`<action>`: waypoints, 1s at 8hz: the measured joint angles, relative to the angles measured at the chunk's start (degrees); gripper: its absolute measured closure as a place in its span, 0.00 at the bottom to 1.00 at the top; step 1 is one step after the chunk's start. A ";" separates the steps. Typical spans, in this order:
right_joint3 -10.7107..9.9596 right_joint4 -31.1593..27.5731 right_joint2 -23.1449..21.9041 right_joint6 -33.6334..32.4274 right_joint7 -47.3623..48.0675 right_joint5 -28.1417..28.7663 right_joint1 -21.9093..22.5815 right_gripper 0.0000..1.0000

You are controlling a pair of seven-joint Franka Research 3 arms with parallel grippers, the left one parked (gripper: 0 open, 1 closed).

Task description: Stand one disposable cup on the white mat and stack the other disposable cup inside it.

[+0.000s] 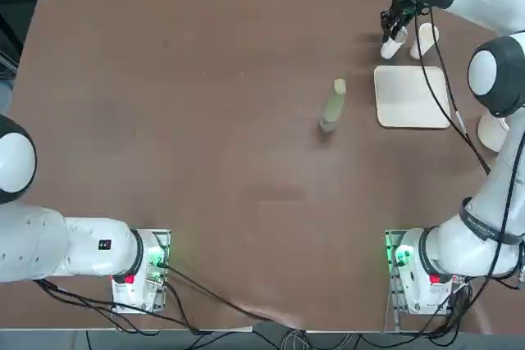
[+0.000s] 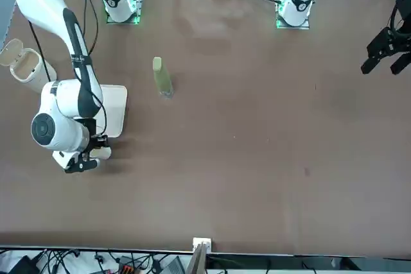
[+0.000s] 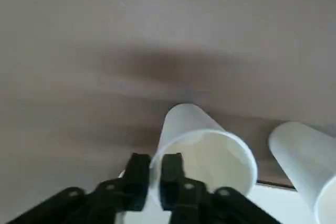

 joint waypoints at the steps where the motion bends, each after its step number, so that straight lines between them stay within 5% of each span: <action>1: 0.00 0.25 -0.10 0.00 0.05 0.06 -0.03 0.98; 5: -0.97 0.61 -4.66 -7.69 0.05 0.09 -0.14 0.98; 8: -2.98 -6.36 -11.72 -11.45 0.02 -0.47 -0.45 0.98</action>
